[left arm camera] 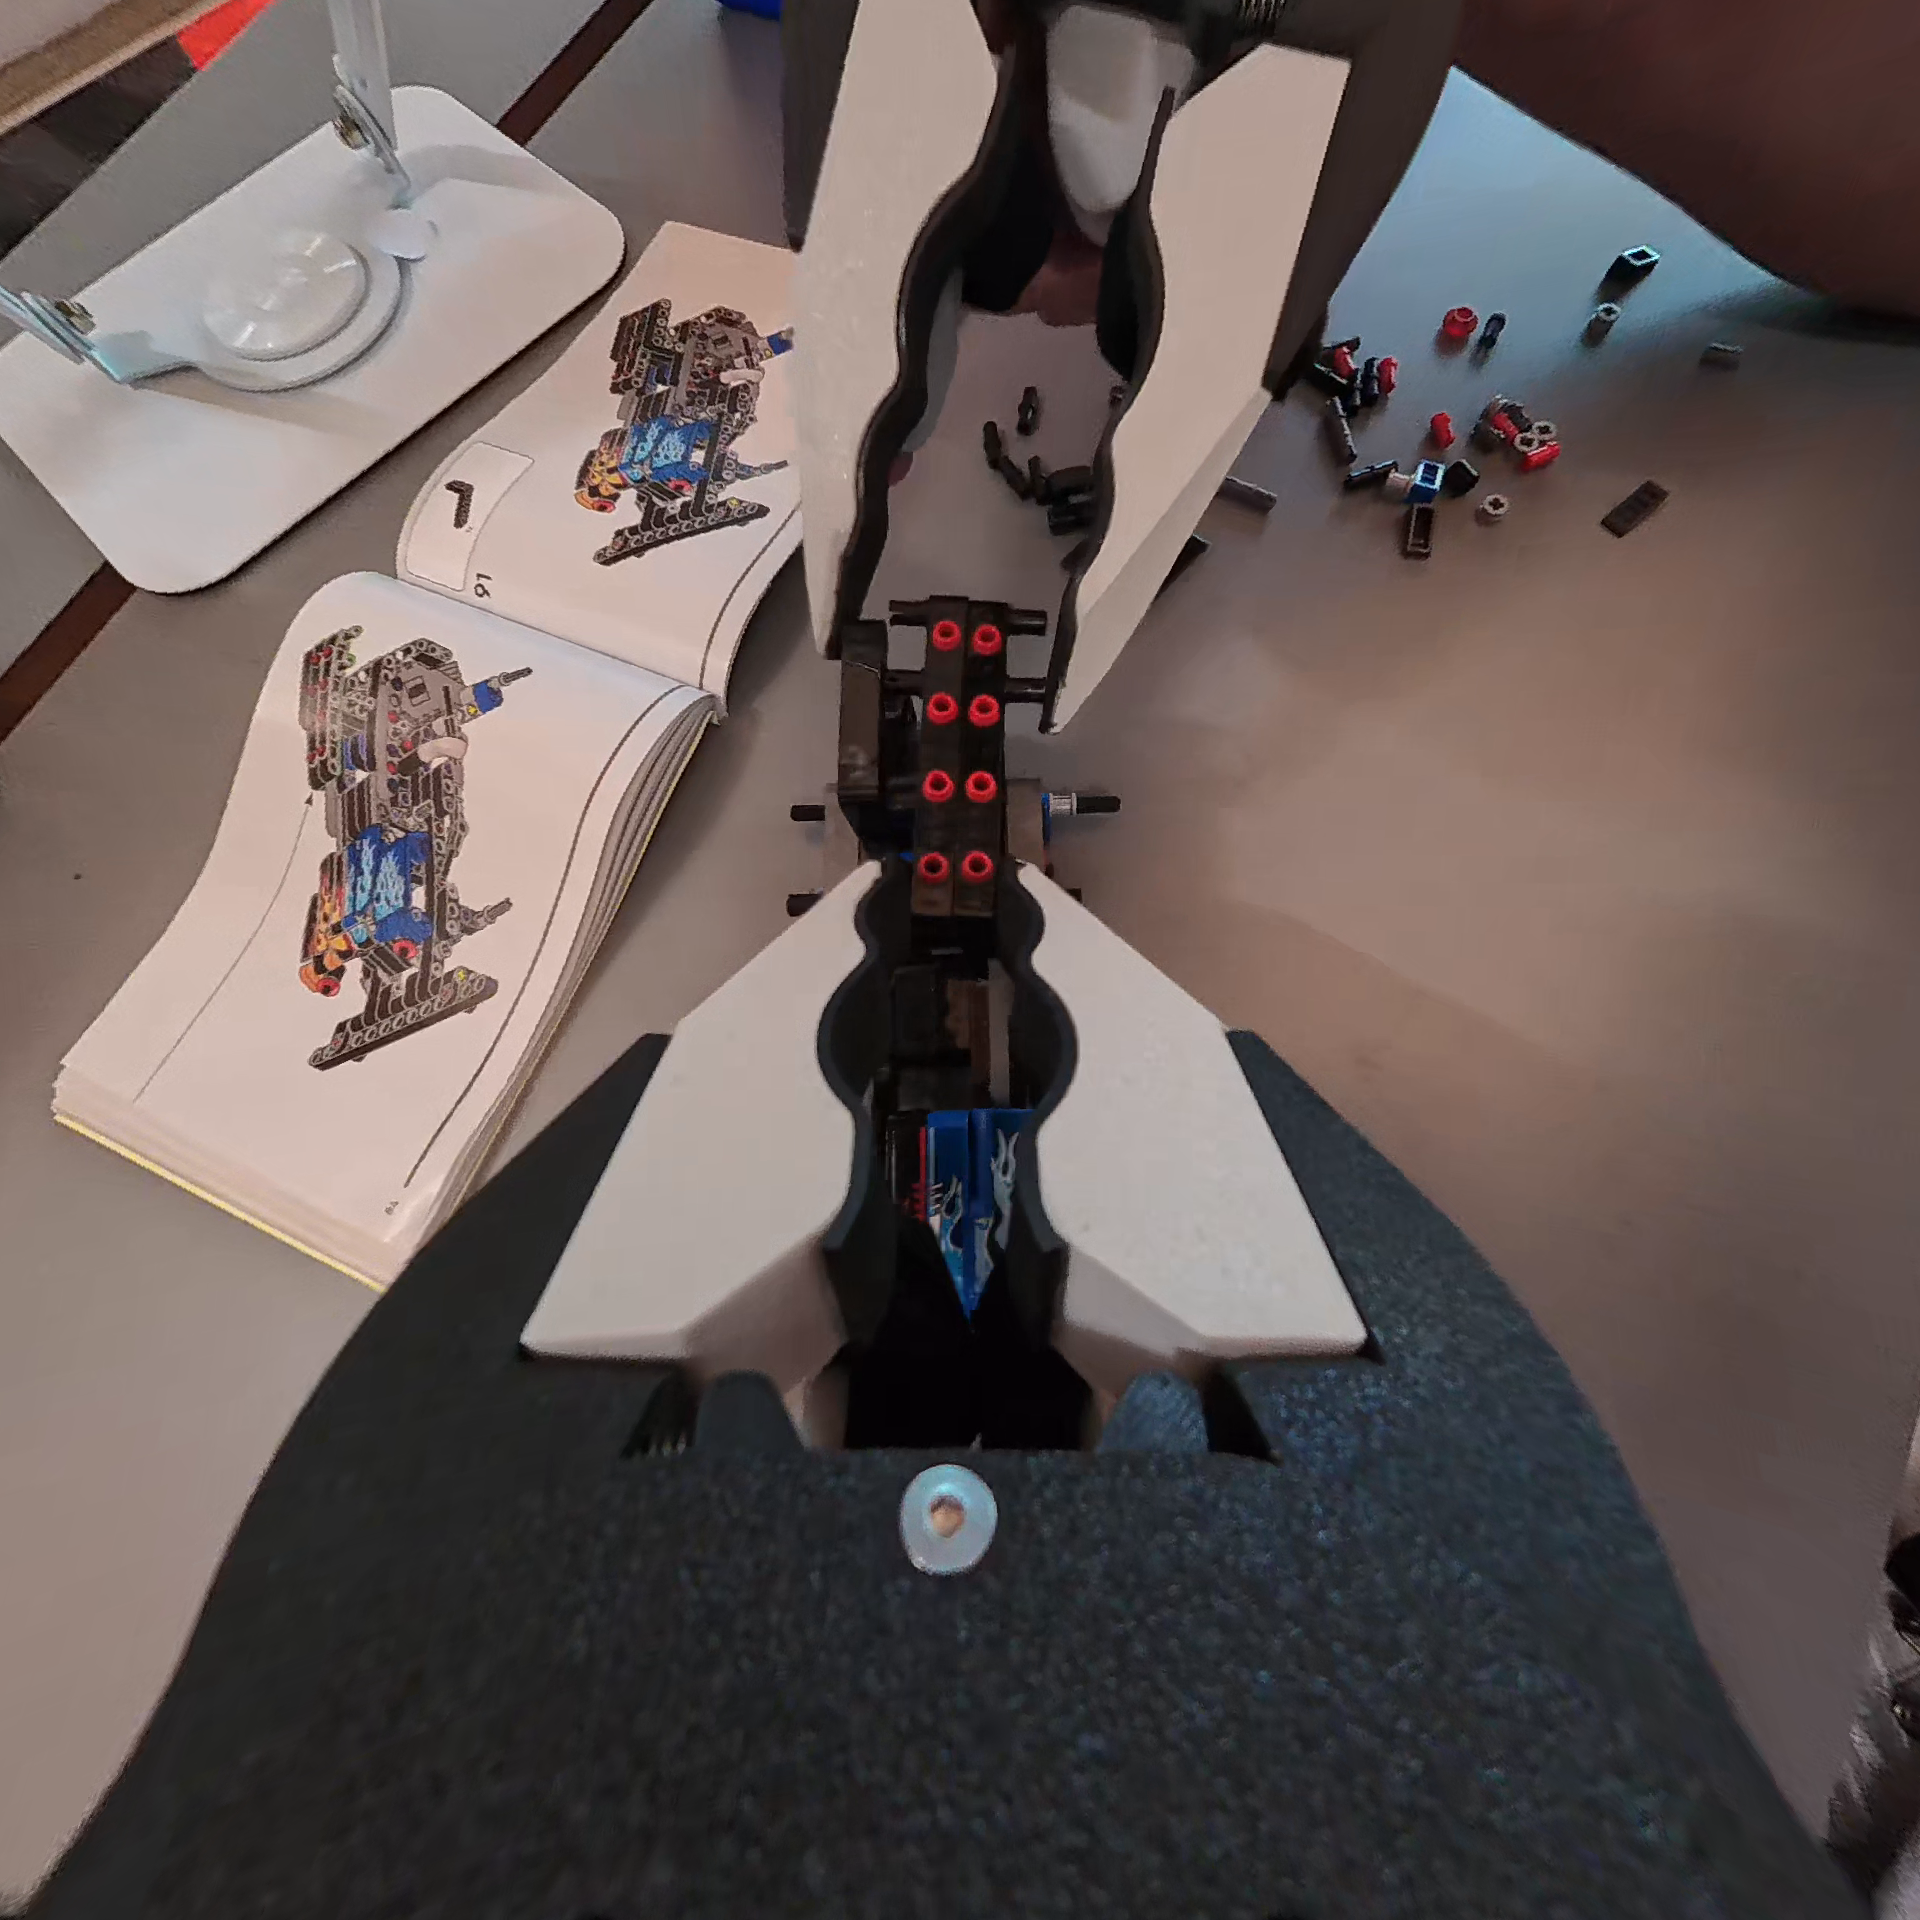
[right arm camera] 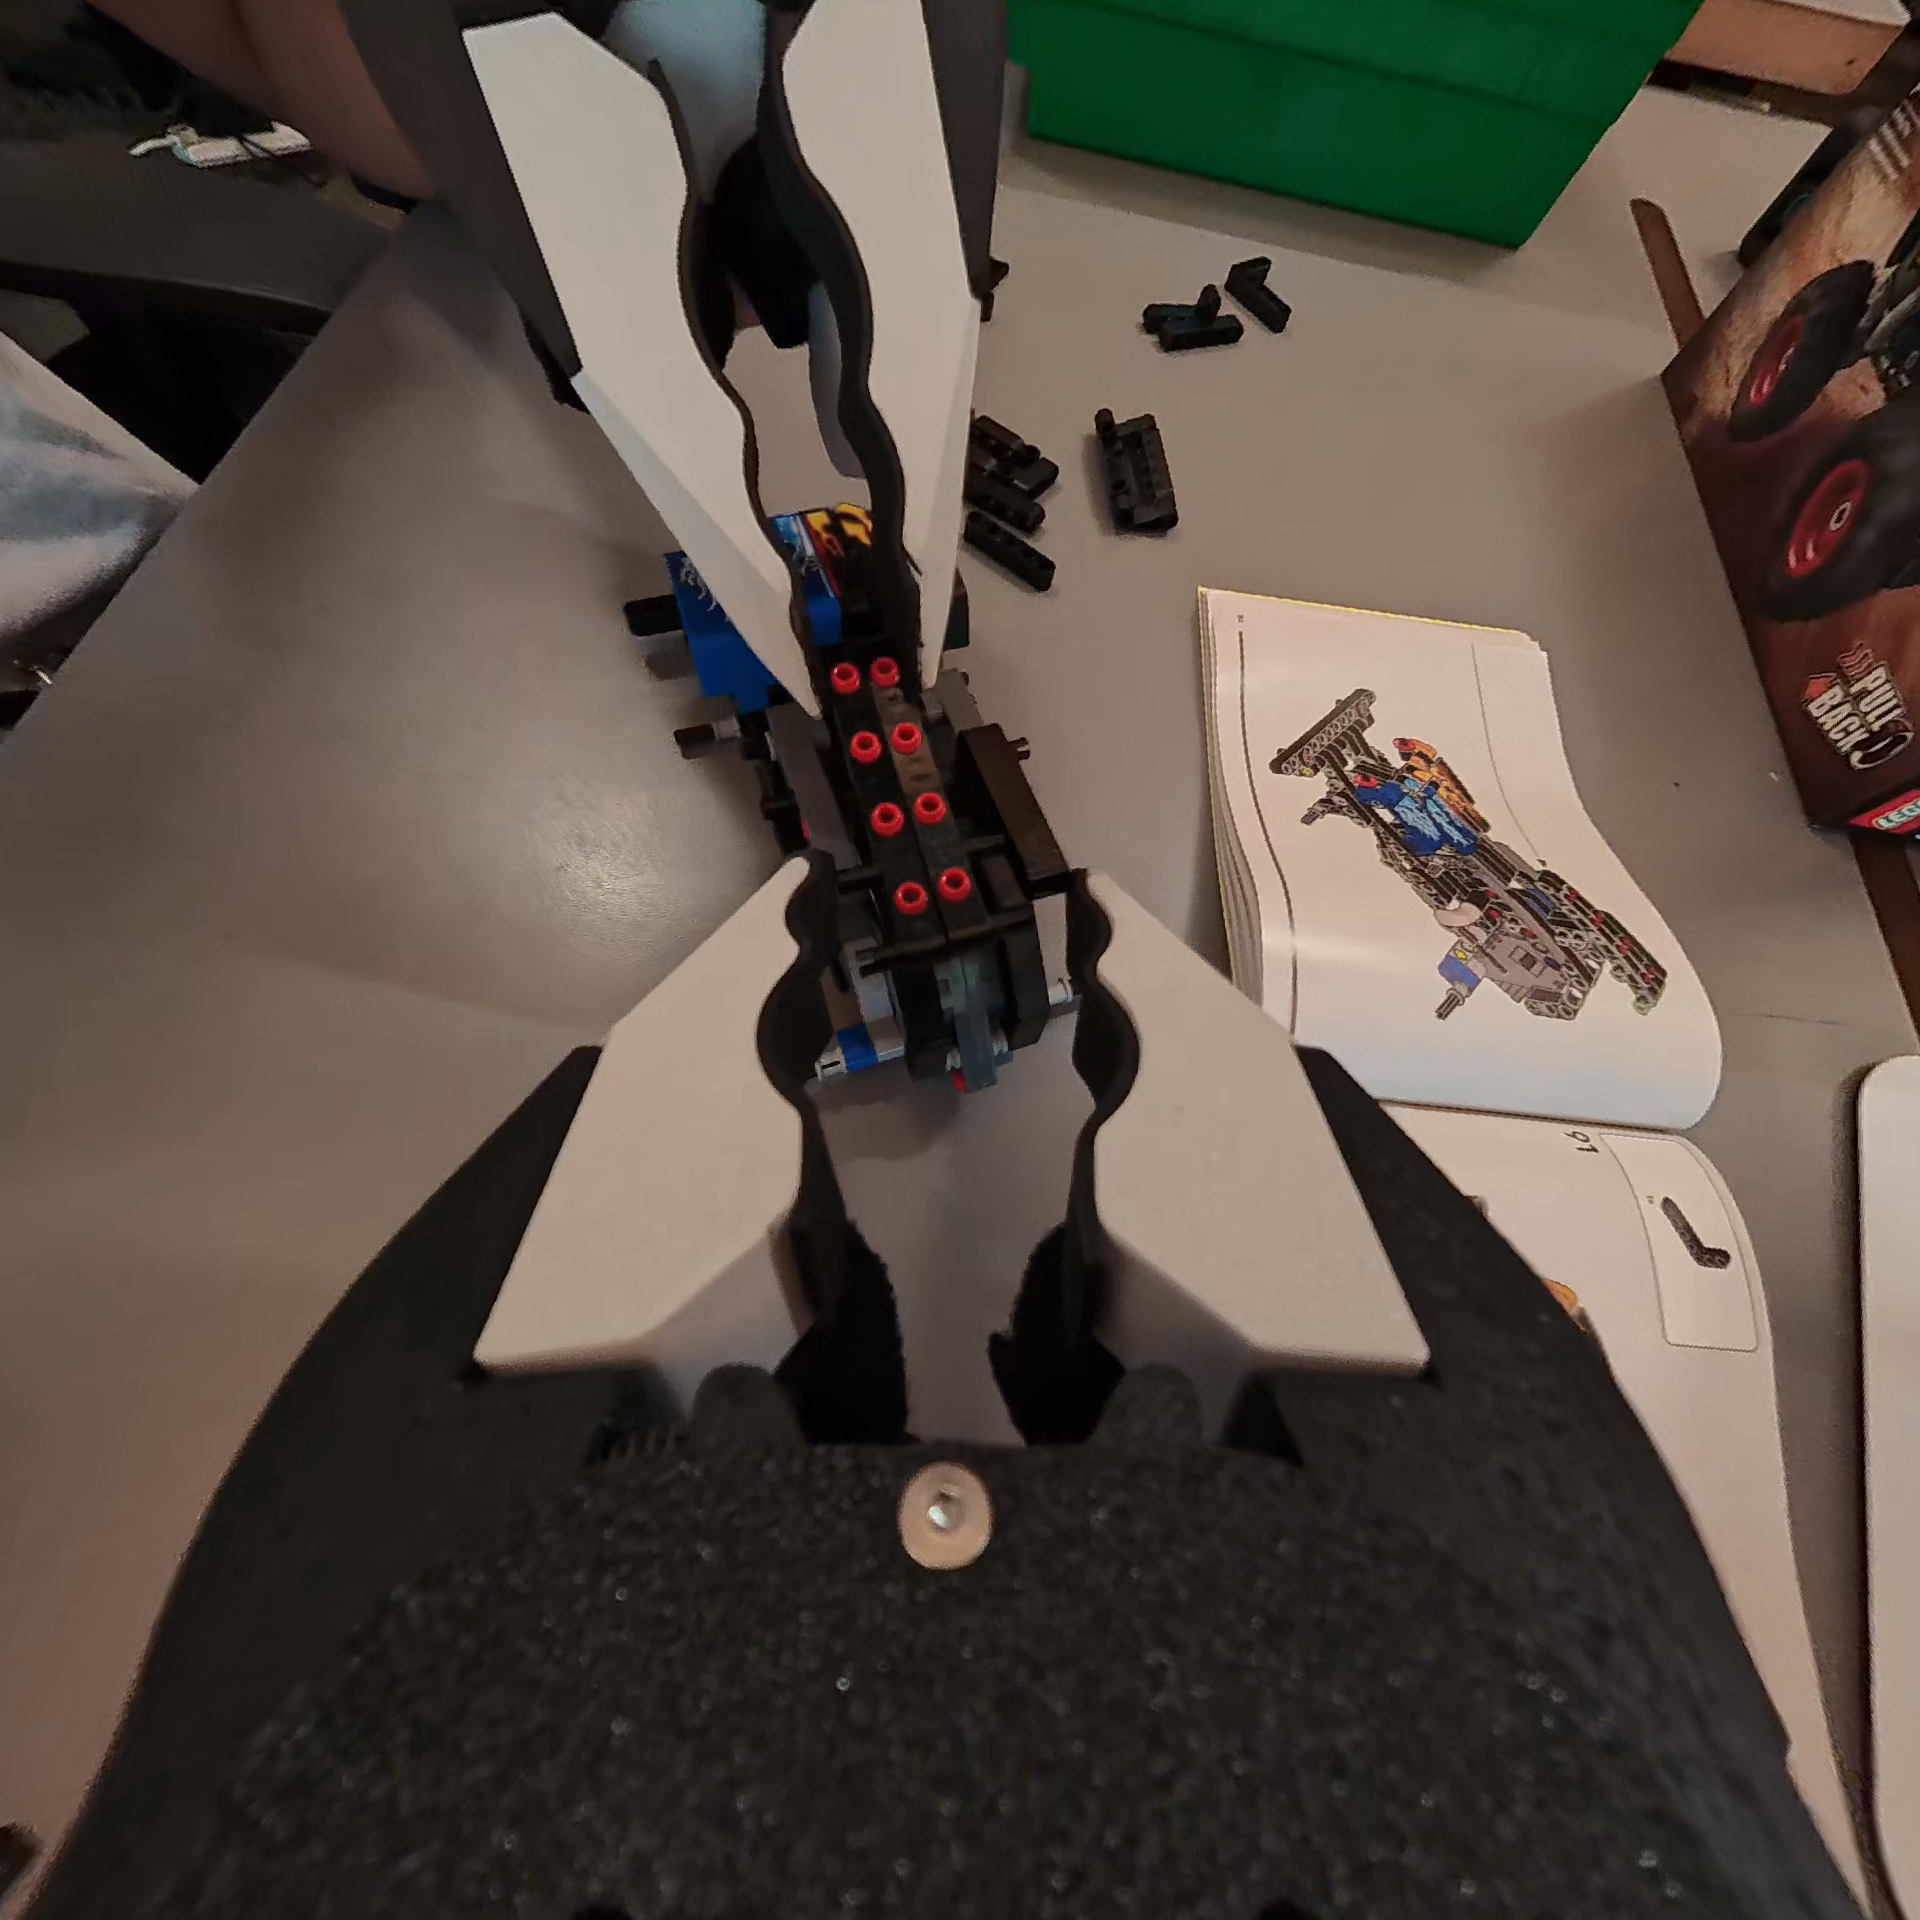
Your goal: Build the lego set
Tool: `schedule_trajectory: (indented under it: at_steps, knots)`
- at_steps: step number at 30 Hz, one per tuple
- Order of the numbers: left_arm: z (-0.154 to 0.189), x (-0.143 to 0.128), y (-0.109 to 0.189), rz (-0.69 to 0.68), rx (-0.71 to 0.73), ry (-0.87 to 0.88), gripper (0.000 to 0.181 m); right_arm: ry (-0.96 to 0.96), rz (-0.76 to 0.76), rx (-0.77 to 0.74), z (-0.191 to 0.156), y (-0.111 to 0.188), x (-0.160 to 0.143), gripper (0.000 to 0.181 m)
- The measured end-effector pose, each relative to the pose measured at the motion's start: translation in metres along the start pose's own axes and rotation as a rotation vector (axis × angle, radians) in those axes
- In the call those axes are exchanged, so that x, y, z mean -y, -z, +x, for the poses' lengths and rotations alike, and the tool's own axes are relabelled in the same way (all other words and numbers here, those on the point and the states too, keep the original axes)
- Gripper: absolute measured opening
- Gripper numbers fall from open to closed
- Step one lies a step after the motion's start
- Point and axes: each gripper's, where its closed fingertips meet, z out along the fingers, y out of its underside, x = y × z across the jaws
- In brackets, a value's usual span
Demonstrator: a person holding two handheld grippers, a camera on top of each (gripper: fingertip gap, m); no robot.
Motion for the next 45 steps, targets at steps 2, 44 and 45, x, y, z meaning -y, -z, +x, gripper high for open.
schedule_trajectory:
  at_steps: [2, 44, 45]
  knots:
    - [0.004, -0.001, 0.003, 0.011, -0.028, 0.025, 0.014, -0.024, -0.019, 0.021, -0.006, 0.000, 0.002, 0.041]
    - [0.000, -0.019, 0.024, 0.002, -0.136, 0.002, 0.014, 0.059, -0.021, 0.061, -0.014, -0.014, 0.015, 0.040]
    - [0.000, -0.020, 0.023, 0.002, -0.135, 0.004, 0.014, 0.058, -0.017, 0.061, -0.014, -0.014, 0.015, 0.040]
